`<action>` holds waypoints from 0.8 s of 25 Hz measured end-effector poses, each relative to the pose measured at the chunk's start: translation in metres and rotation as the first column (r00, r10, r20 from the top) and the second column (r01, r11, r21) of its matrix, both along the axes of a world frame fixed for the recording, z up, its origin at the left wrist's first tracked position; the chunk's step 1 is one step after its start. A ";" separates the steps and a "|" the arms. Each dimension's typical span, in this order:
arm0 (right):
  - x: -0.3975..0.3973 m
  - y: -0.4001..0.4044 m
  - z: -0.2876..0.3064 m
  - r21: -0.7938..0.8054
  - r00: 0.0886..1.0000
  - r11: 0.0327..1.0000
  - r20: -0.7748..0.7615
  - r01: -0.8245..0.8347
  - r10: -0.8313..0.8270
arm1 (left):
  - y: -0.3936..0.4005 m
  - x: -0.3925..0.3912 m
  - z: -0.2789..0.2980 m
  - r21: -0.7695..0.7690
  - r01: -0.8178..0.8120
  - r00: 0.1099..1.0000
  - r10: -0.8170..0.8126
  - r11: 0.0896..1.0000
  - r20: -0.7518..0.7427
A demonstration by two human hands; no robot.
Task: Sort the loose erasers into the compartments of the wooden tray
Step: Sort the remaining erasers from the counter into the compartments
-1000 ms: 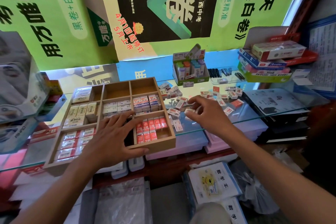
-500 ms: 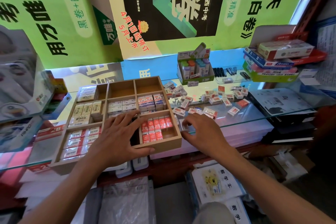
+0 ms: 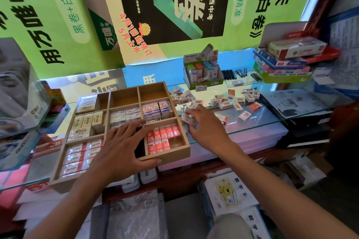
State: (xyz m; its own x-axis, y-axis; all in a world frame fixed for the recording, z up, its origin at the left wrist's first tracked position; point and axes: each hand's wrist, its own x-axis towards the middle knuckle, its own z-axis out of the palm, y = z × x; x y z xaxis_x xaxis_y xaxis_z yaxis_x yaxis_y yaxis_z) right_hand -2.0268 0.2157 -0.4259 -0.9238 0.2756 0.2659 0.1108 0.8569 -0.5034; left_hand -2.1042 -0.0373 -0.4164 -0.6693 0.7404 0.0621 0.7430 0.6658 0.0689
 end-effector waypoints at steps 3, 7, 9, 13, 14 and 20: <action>-0.009 -0.002 -0.003 0.227 0.995 0.973 0.103 -0.041 0.018 | 0.000 0.001 0.002 -0.015 -0.010 1.000 0.010 1.000 -0.004; -0.013 0.002 0.003 0.005 0.996 0.999 0.074 0.046 -0.046 | 0.000 0.002 0.004 -0.017 -0.015 1.000 0.015 1.000 -0.005; -0.009 0.004 0.013 -0.476 0.989 0.867 0.055 0.147 -0.137 | 0.000 0.002 0.003 -0.018 -0.016 1.000 0.016 1.000 0.004; -0.005 0.028 0.044 -0.979 0.962 -0.204 0.077 0.023 -0.263 | 0.000 0.001 0.002 -0.037 -0.016 1.000 0.016 0.999 -0.003; -0.006 0.037 0.048 -0.954 0.956 -0.300 0.088 0.000 -0.279 | 0.001 0.001 0.003 -0.045 -0.016 1.000 0.016 0.999 -0.007; -0.032 0.055 0.056 -0.986 0.947 -0.026 0.167 0.167 -0.273 | 0.000 0.001 0.002 -0.049 -0.014 1.000 0.014 0.999 -0.005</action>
State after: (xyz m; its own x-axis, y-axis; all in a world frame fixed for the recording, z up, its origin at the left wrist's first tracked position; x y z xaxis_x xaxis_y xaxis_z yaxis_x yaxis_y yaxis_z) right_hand -2.0583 0.2702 -0.3700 -0.7567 0.5003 -0.4208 0.1103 -0.5367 -0.8365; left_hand -2.1035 -0.0371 -0.4147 -0.6796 0.7330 0.0290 0.7335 0.6789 0.0324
